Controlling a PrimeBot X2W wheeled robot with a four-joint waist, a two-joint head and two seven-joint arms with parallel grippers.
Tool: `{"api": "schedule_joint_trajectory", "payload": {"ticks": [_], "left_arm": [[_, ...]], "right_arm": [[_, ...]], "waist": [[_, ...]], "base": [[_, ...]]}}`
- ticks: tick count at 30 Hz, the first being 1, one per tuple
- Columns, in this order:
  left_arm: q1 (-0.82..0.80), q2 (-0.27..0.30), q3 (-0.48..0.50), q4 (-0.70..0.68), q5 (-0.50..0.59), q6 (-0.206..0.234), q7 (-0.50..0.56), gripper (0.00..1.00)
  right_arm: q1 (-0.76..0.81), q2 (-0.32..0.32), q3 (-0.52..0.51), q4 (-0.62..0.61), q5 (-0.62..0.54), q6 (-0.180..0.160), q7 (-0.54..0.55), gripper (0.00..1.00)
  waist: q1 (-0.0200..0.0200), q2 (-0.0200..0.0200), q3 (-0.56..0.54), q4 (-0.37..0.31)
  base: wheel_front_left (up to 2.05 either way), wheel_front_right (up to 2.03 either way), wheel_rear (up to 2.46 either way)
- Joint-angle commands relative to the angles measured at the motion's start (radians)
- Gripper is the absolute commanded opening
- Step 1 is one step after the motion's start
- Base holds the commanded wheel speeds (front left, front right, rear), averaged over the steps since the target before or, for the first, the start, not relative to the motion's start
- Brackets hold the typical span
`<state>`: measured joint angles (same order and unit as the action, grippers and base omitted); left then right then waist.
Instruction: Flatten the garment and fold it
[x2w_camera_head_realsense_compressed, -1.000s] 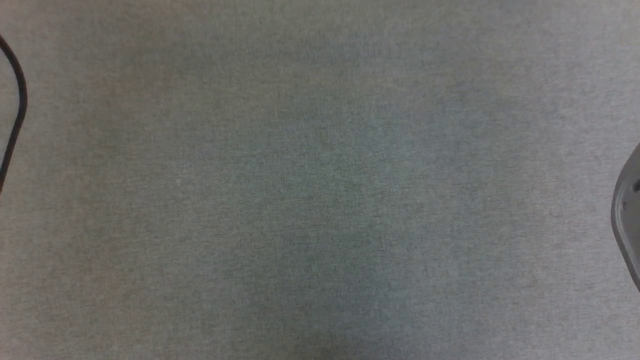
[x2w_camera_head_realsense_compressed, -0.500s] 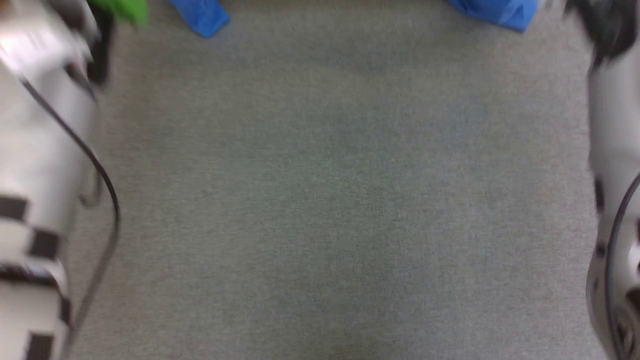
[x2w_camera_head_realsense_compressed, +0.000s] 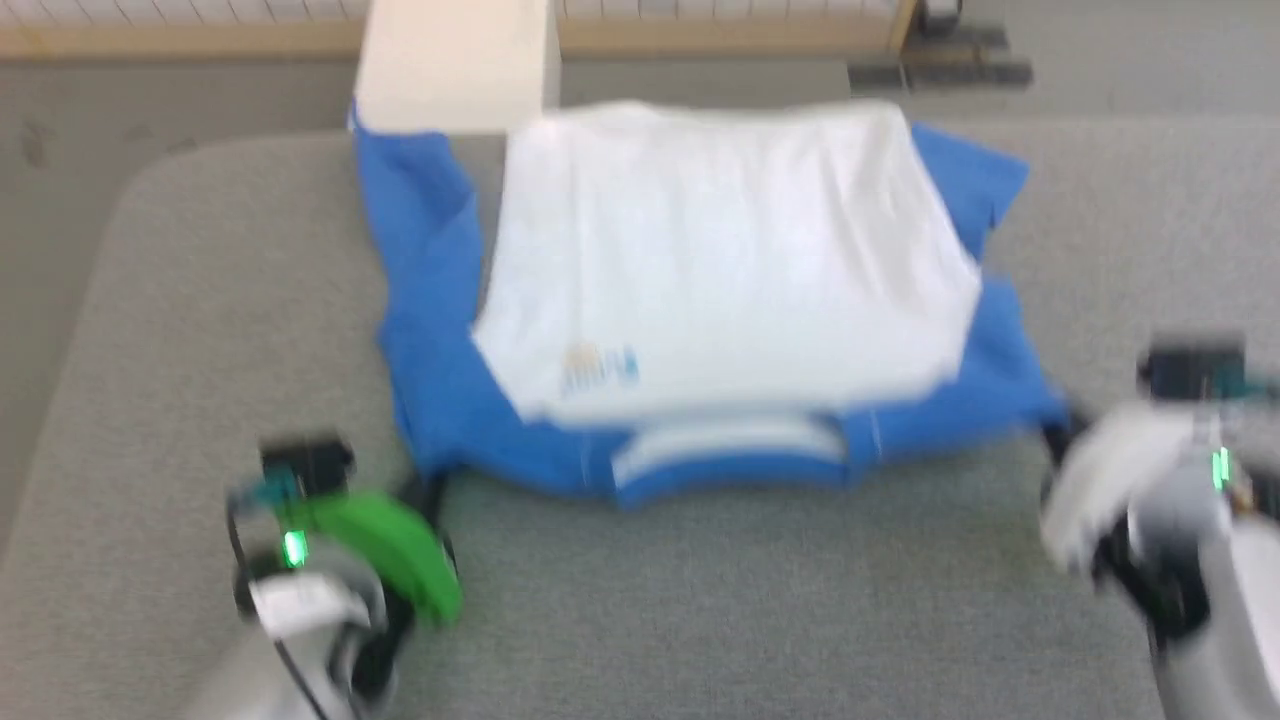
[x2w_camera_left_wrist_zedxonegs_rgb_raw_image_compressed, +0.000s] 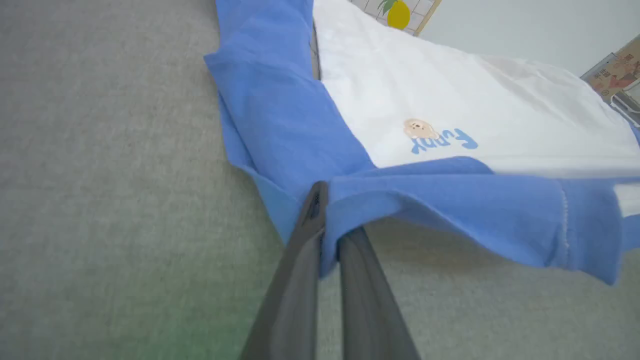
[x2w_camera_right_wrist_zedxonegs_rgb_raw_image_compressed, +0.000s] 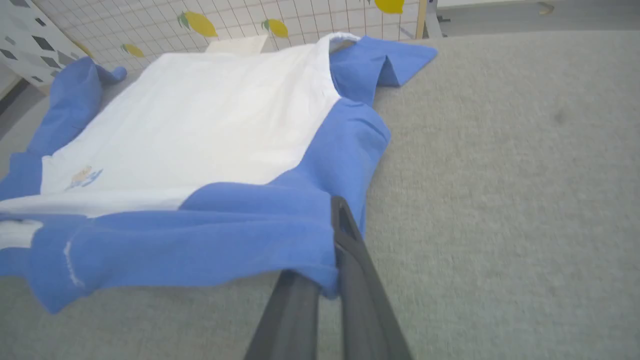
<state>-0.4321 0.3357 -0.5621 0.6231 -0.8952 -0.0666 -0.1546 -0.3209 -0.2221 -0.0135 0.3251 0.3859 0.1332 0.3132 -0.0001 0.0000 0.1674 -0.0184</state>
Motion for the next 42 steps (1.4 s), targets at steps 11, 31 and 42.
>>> {"api": "schedule_joint_trajectory", "payload": {"ticks": [11,31,42], "left_arm": [[0.339,0.110,-0.064,-0.220,-0.070,0.165,0.254,0.00],[0.417,0.178,-0.066,-0.434,-0.165,0.265,0.481,1.00],[0.406,0.326,0.094,-0.659,-0.177,0.403,0.469,1.00]], "right_arm": [[0.419,-0.047,-0.043,-0.207,-0.084,-0.002,0.261,0.00],[0.482,-0.027,-0.032,-0.328,-0.090,-0.002,0.437,1.00],[0.422,-0.071,-0.240,-0.546,-0.024,-0.002,0.559,1.00]], "waist": [[0.0001,0.0000,-0.174,0.040],[0.0001,0.0000,-0.189,0.031],[0.0001,0.0000,-0.159,0.026]], "base": [[0.00,0.00,0.00],[0.00,0.00,0.00],[0.00,0.00,0.00]]}}
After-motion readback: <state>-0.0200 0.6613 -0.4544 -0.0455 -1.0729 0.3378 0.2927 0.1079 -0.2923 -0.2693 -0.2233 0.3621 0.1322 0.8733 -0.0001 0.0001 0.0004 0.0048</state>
